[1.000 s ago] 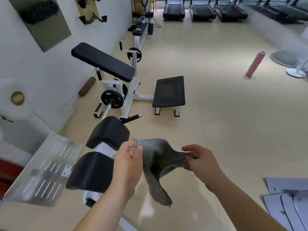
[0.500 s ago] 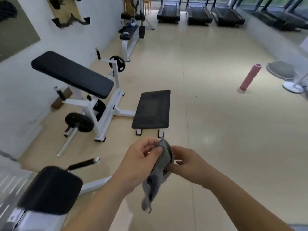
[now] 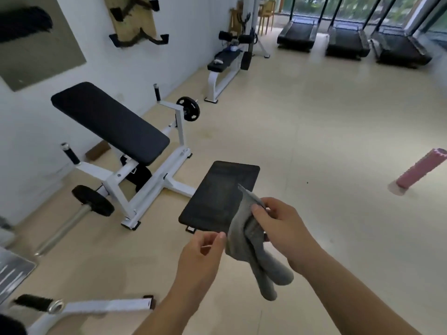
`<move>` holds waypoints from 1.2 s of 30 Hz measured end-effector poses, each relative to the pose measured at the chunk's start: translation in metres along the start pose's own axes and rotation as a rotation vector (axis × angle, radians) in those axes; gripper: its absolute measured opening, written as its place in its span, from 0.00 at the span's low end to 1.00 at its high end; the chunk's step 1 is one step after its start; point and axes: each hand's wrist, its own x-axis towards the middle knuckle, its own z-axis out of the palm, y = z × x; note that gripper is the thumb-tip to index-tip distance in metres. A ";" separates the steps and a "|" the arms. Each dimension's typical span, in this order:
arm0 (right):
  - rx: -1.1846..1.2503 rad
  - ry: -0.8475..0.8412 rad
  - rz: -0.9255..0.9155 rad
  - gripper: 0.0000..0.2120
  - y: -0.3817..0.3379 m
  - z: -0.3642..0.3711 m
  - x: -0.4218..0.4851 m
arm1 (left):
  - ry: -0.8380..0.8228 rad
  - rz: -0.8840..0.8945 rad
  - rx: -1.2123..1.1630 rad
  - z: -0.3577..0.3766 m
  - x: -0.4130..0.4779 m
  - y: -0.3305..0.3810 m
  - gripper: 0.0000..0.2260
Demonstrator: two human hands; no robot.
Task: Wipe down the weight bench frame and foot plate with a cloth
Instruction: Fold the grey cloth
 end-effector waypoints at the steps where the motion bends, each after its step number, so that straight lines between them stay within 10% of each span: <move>1: 0.062 -0.056 0.019 0.11 -0.004 -0.009 0.023 | -0.047 -0.053 -0.061 0.014 0.013 0.010 0.12; 5: 0.172 -0.248 0.075 0.12 -0.017 -0.043 0.121 | -0.259 -0.102 -0.368 0.065 0.091 0.066 0.18; 9: 0.076 -0.142 0.074 0.08 -0.017 -0.087 0.236 | -0.134 -0.103 -0.481 0.131 0.206 0.116 0.11; 13: -0.090 0.083 0.089 0.10 -0.014 -0.155 0.341 | 0.019 -0.062 -0.327 0.199 0.300 0.176 0.05; 21: 0.315 -0.189 0.166 0.11 -0.027 -0.291 0.542 | -0.282 0.209 -0.117 0.333 0.453 0.301 0.10; 26: 0.258 -0.209 0.098 0.07 -0.039 -0.337 0.674 | 0.125 0.093 -0.258 0.393 0.549 0.326 0.13; 36: -0.174 -0.613 -0.144 0.03 -0.133 -0.288 0.909 | 0.255 -0.059 -0.700 0.397 0.730 0.397 0.14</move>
